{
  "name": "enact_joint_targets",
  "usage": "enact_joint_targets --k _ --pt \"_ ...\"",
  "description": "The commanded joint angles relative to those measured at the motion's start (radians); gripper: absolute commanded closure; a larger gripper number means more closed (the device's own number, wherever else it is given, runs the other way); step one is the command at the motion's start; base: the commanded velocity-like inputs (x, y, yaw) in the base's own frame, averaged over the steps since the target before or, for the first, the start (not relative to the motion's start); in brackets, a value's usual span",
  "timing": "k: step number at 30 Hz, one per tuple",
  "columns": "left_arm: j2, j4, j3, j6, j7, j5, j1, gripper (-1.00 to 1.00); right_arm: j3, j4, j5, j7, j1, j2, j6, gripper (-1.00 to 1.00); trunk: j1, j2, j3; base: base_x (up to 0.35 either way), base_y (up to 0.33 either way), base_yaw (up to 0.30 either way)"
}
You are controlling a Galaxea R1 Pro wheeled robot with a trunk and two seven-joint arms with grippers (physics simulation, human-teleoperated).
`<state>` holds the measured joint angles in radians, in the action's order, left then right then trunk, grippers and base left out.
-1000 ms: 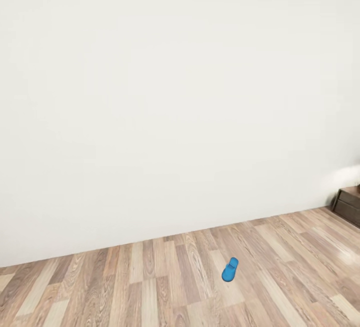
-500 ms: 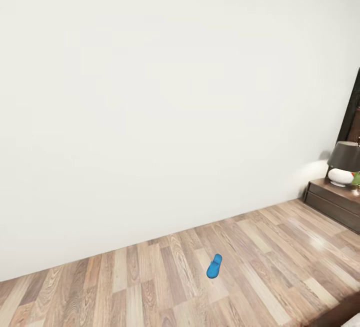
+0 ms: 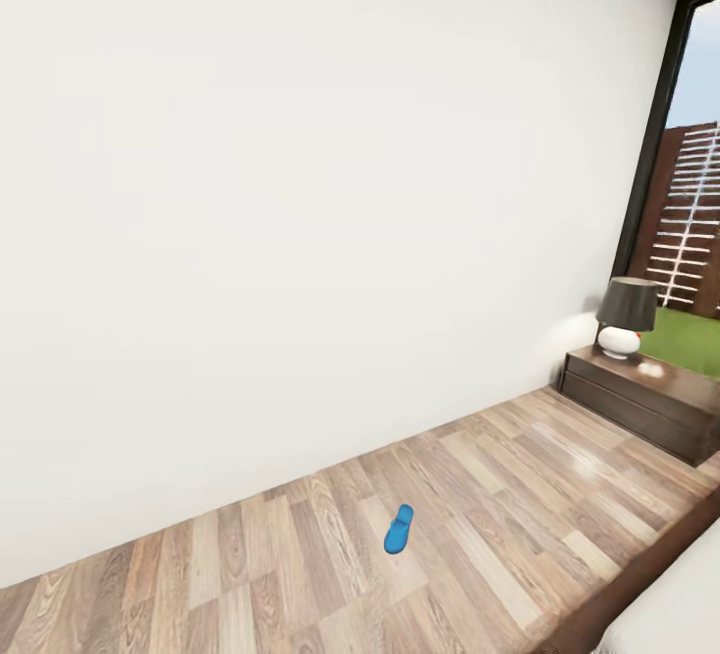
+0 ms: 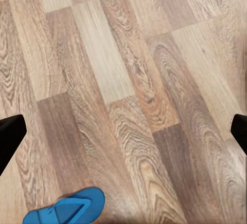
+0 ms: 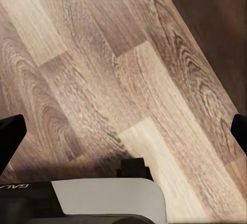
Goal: In the bedroom, move the book from the bed onto either nightstand, and place the two sandals side by side next to the bed.
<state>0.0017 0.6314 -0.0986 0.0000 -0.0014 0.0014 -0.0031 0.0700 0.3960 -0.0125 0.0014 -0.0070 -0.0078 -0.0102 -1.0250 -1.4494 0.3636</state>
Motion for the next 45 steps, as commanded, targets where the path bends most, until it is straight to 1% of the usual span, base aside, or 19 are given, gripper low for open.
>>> enact_joint_targets --k 1,14,37,45 --pt "0.0 0.001 -0.001 0.0 0.0 0.0 0.0 -1.0 0.002 0.0 -0.001 0.0 -0.001 0.001 -0.001 -1.0 0.0 -0.001 0.001 0.0 0.0 -0.247" --pt "0.0 0.001 -0.001 0.0 0.0 0.0 0.0 -1.0 0.001 -0.001 0.003 0.0 -0.001 0.003 -0.002 -1.0 0.0 -0.001 -0.006 0.0 0.0 -0.226" --pt "0.0 0.001 -0.001 0.0 0.0 -0.001 0.0 -1.0 0.001 -0.005 0.008 0.0 -0.001 0.005 -0.002 -1.0 0.0 -0.001 -0.006 0.031 -0.029 -0.008" --pt "0.0 0.001 -0.001 0.0 0.0 -0.001 0.0 -1.0 0.001 -0.005 0.008 0.0 -0.001 0.006 -0.002 -1.0 0.0 -0.001 -0.006 0.171 -0.072 0.0"
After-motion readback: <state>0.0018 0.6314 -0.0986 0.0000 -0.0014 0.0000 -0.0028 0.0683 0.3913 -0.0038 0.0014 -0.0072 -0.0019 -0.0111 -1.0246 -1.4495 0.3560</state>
